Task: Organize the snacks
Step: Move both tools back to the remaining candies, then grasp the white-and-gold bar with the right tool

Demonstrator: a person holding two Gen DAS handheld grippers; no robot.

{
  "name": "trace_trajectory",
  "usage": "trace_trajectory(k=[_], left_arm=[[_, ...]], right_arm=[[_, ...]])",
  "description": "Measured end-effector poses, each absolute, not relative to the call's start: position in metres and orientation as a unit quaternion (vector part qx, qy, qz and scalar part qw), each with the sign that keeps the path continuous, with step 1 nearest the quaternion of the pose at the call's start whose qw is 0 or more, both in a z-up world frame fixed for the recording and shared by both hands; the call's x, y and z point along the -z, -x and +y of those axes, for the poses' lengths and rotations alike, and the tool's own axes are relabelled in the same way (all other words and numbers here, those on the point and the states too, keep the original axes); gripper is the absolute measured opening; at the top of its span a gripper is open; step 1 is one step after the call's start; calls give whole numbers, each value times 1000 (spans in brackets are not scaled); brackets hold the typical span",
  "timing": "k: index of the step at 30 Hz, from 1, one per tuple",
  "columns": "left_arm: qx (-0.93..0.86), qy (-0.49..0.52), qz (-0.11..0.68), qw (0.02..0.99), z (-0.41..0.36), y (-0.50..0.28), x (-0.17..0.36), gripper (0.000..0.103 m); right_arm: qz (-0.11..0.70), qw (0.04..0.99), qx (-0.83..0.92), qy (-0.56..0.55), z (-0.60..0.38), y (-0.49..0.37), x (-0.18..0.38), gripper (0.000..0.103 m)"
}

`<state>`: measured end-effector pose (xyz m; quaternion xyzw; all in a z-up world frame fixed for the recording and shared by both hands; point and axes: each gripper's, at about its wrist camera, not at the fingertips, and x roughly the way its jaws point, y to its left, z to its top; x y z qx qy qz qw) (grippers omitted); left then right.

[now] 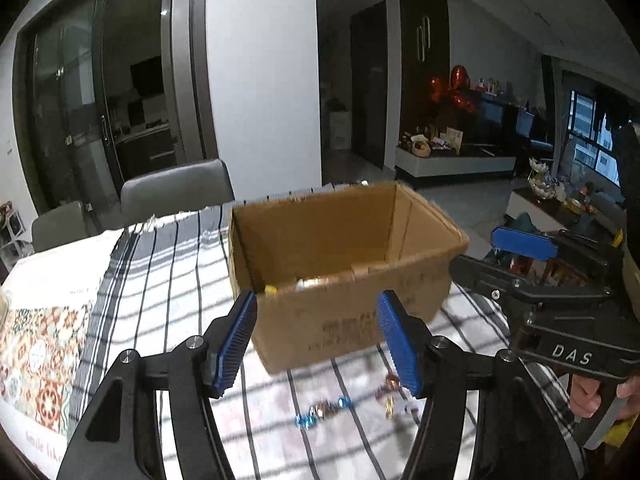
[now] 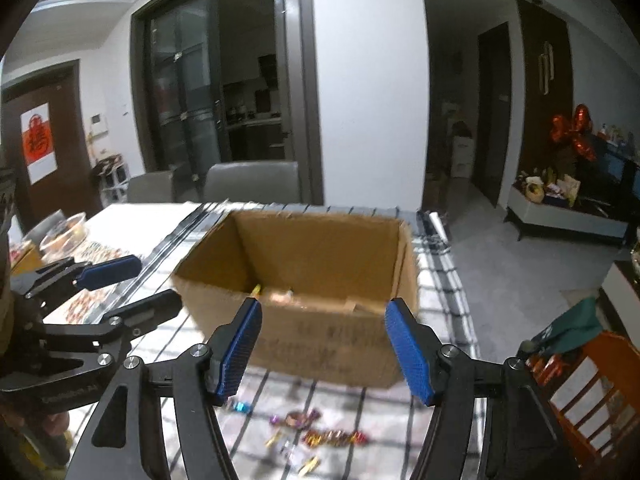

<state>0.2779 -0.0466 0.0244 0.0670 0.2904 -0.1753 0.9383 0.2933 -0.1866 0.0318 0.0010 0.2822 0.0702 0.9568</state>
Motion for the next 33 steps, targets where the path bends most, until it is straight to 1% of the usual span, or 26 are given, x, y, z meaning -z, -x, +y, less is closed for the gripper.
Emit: trace_trajectory(k=[7, 8, 13, 16, 21, 23, 28, 29, 31, 33], left_arm=[[154, -81, 311, 934, -49, -256, -6, 63], [151, -80, 316, 933, -50, -253, -3, 65], [140, -86, 355, 920, -56, -244, 26, 65], [142, -80, 377, 912, -55, -243, 42, 65], [139, -80, 404, 901, -58, -244, 63, 65], [137, -83, 413, 896, -60, -246, 70, 65], [133, -82, 434, 887, -60, -254, 86, 65], [133, -81, 435, 887, -59, -255, 87, 65], [129, -81, 438, 886, -60, -257, 89, 65], [126, -76, 438, 887, -58, -258, 90, 65]], right_arm=[[319, 943, -93, 3, -183, -277, -2, 65], [328, 940, -97, 7, -183, -275, 4, 65], [362, 925, -112, 26, -180, -272, 30, 64], [383, 915, -119, 40, -178, -269, 48, 60], [410, 900, -141, 45, -174, -270, 70, 60], [422, 892, -151, 52, -173, -273, 79, 52], [451, 873, -170, 73, -166, -284, 94, 49], [455, 870, -175, 77, -165, -287, 95, 46], [463, 863, -184, 83, -162, -292, 99, 42], [469, 858, -193, 83, -161, -297, 101, 42]])
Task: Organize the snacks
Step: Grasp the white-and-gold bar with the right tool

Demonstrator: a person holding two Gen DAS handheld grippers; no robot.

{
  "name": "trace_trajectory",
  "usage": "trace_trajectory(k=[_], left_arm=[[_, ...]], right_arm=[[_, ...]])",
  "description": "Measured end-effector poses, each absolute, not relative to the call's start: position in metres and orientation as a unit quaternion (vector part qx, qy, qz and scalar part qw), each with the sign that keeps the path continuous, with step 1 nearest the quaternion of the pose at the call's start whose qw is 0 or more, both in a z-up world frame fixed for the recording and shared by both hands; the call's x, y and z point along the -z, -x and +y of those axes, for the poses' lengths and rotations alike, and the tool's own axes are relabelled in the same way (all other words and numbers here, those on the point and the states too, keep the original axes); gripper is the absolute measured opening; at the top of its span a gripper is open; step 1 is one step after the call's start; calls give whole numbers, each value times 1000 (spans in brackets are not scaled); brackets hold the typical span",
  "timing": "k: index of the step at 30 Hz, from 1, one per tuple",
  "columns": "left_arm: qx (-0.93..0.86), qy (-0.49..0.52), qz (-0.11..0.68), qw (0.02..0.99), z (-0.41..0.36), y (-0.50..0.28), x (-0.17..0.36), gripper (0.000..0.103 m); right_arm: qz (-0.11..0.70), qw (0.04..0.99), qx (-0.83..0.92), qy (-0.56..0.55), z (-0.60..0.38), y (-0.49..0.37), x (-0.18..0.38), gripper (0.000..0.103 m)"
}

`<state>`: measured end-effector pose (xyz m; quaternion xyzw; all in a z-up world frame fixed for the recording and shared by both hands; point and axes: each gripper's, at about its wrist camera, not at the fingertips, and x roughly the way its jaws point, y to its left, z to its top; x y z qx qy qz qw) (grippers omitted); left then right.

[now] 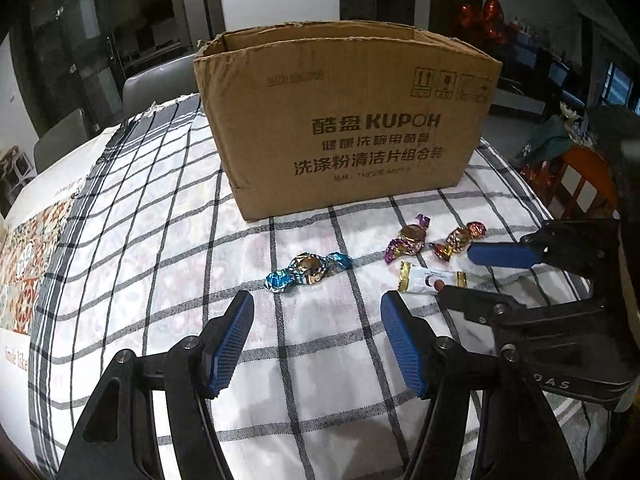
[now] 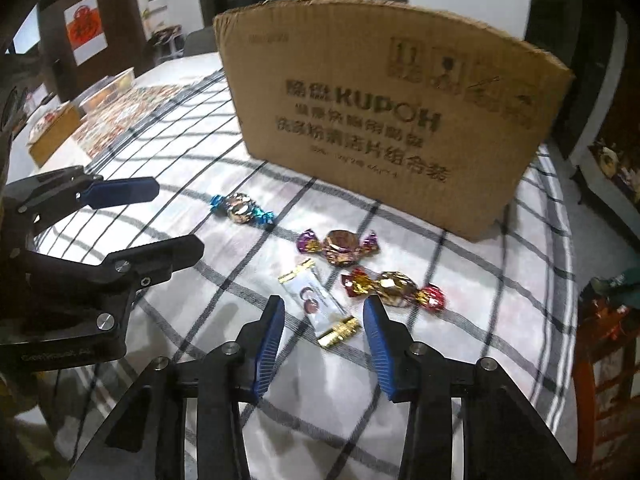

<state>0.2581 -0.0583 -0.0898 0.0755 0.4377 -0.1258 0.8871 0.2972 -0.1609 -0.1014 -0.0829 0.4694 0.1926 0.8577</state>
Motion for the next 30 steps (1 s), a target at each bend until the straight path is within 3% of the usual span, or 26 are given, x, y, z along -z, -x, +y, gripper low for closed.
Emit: trace_trajectory(k=[7, 10, 16, 17, 20, 30], left_arm=[[119, -66, 444, 886, -55, -265, 94, 65], [116, -64, 444, 886, -54, -266, 95, 65], [116, -61, 449, 884, -53, -269, 98, 65], [117, -59, 450, 884, -53, -270, 98, 65], [116, -59, 451, 883, -52, -270, 99, 65], [129, -41, 447, 884, -40, -269, 95, 65]], right_arm=[[473, 851, -209, 91, -153, -309, 111, 42], [480, 846, -215, 92, -152, -313, 117, 33], [481, 845, -215, 92, -151, -314, 123, 33], [481, 845, -214, 92, -150, -313, 123, 27], [476, 847, -214, 103, -148, -309, 123, 22], [448, 875, -177, 43, -151, -301, 91, 20]])
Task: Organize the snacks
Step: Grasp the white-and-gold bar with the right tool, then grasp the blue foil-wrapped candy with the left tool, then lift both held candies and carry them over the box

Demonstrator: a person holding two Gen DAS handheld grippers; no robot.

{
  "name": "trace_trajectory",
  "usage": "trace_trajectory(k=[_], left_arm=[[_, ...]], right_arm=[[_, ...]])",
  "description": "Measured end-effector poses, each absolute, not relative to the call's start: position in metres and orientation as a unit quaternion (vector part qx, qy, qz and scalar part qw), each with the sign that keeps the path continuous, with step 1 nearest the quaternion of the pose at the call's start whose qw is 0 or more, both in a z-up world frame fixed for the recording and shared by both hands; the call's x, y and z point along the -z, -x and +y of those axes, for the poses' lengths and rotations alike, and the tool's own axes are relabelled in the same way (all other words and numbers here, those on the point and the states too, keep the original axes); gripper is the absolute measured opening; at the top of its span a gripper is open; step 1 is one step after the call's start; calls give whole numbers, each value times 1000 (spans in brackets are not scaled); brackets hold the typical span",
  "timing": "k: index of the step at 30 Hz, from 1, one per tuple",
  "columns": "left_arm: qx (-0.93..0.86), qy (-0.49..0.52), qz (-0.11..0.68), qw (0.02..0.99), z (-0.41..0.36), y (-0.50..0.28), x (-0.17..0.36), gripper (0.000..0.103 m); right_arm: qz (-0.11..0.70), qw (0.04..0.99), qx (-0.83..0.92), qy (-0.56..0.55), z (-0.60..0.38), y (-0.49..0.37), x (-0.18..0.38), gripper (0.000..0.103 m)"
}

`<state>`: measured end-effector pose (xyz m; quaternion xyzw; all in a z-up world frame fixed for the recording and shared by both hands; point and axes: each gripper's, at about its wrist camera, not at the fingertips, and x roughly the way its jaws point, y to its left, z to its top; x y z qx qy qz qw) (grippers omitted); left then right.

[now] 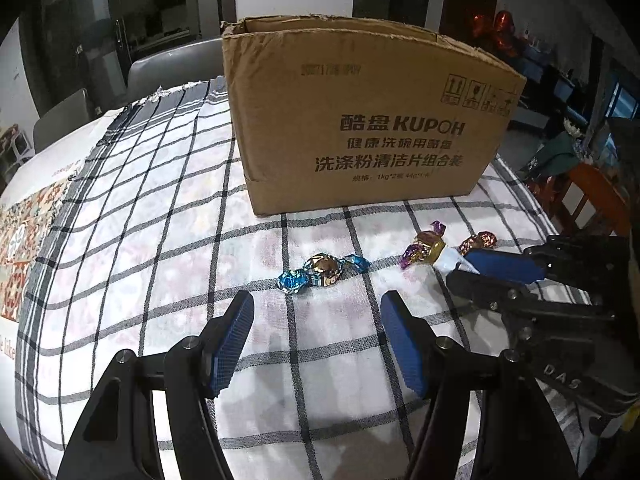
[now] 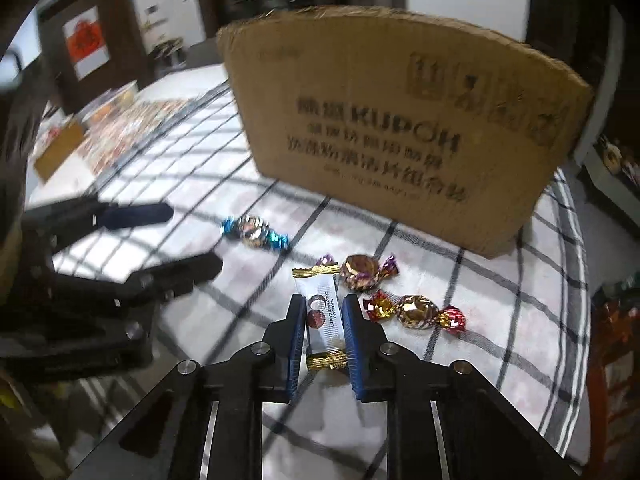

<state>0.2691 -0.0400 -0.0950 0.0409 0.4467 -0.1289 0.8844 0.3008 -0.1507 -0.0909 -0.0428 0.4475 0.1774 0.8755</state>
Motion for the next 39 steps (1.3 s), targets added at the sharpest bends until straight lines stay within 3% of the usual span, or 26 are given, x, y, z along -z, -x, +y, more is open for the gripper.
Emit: trace_trajectory(k=[14, 30, 32, 39], left_arm=[[217, -132, 430, 866, -40, -295, 101, 64], [256, -145, 440, 848, -61, -317, 133, 39], [252, -144, 439, 851, -62, -317, 134, 26], [251, -132, 432, 856, -59, -312, 129, 26]], right_arm=[[437, 892, -117, -17, -134, -304, 86, 20], [452, 885, -102, -39, -141, -317, 100, 21], [451, 886, -102, -39, -141, -317, 100, 21], [449, 886, -104, -41, -141, -316, 98, 21]])
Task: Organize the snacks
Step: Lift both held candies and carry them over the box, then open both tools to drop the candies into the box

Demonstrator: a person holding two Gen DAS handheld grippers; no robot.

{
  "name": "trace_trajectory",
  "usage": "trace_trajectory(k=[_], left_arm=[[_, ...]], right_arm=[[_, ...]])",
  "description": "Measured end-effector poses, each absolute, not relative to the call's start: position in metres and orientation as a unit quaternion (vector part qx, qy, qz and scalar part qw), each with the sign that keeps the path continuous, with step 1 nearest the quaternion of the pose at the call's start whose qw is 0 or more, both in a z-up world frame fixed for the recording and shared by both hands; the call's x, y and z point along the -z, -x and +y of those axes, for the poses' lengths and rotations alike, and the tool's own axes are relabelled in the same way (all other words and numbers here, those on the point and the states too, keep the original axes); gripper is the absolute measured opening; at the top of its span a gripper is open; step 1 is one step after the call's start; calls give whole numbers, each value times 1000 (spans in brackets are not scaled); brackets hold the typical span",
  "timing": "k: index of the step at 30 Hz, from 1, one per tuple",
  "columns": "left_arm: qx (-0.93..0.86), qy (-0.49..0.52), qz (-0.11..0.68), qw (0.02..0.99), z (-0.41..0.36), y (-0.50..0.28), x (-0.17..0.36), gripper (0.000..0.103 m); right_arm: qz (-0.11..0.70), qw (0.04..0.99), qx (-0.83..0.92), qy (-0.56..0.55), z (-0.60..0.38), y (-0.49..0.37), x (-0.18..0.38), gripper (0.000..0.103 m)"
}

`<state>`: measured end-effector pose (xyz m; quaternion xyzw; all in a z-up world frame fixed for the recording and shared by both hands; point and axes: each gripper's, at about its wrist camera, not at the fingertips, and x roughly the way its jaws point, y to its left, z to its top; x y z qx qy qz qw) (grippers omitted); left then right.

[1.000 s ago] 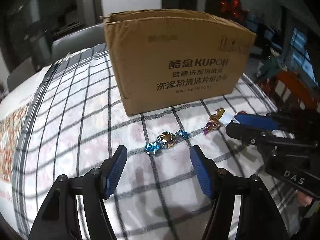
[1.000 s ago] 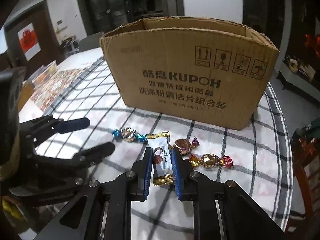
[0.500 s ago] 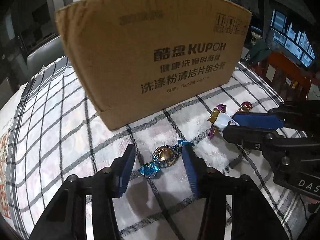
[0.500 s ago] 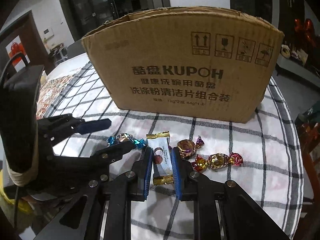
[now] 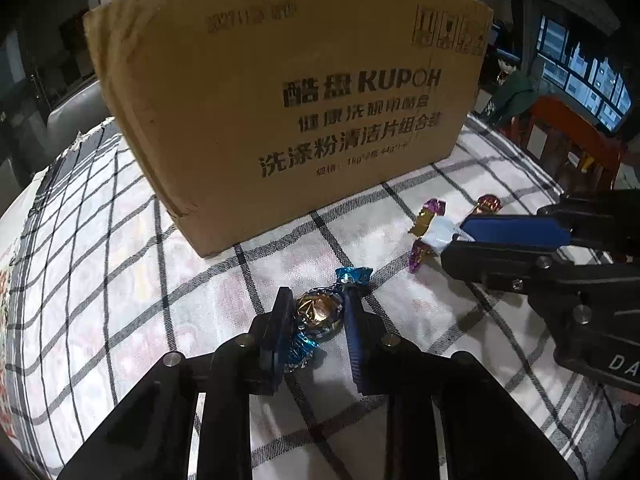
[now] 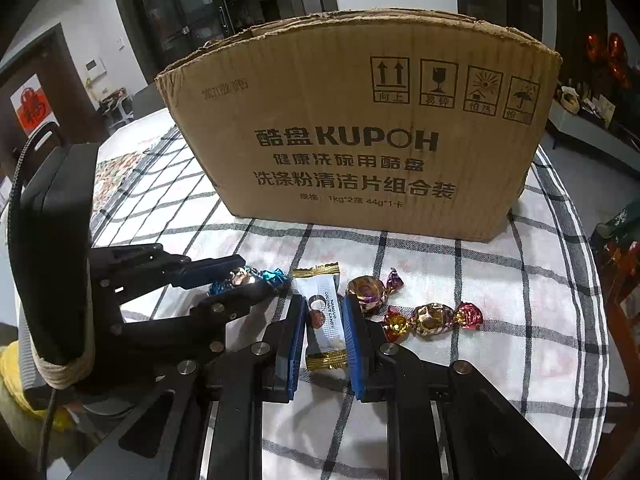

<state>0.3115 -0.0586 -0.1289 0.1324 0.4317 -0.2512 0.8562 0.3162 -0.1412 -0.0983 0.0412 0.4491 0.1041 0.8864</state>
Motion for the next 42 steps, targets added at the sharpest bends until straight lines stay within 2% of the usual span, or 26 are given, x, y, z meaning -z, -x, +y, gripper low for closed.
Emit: trace_trajectory(k=[9, 23, 31, 42], left_arm=[[236, -94, 416, 873, -50, -294, 90, 26], [239, -67, 340, 907, -49, -279, 2, 26], [234, -67, 302, 922, -57, -298, -37, 26], [221, -67, 289, 929, -63, -352, -55, 26]], right_arm=[[424, 897, -111, -53, -148, -302, 72, 21], [337, 935, -99, -54, -168, -283, -4, 21], [293, 951, -90, -35, -176, -297, -44, 21], [271, 959, -85, -13, -183, -348, -69, 21]])
